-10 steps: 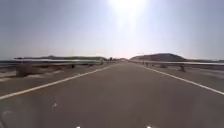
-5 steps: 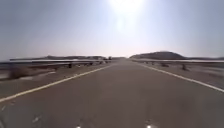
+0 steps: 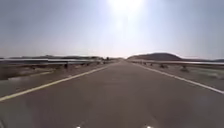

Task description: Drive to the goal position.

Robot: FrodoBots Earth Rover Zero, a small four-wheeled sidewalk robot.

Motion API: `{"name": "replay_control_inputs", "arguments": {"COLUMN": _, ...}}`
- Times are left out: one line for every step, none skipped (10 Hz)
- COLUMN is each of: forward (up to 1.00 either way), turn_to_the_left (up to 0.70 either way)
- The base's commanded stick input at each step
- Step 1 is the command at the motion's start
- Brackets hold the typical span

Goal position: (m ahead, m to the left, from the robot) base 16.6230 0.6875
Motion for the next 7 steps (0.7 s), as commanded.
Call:
{"name": "replay_control_inputs", "arguments": {"forward": 0.7, "turn_to_the_left": 0.0}}
{"name": "replay_control_inputs", "arguments": {"forward": 0.7, "turn_to_the_left": 0.0}}
{"name": "replay_control_inputs", "arguments": {"forward": 0.7, "turn_to_the_left": 0.0}}
{"name": "replay_control_inputs", "arguments": {"forward": 0.7, "turn_to_the_left": 0.0}}
{"name": "replay_control_inputs", "arguments": {"forward": 0.7, "turn_to_the_left": 0.0}}
{"name": "replay_control_inputs", "arguments": {"forward": 0.7, "turn_to_the_left": 0.0}}
{"name": "replay_control_inputs", "arguments": {"forward": 0.7, "turn_to_the_left": 0.0}}
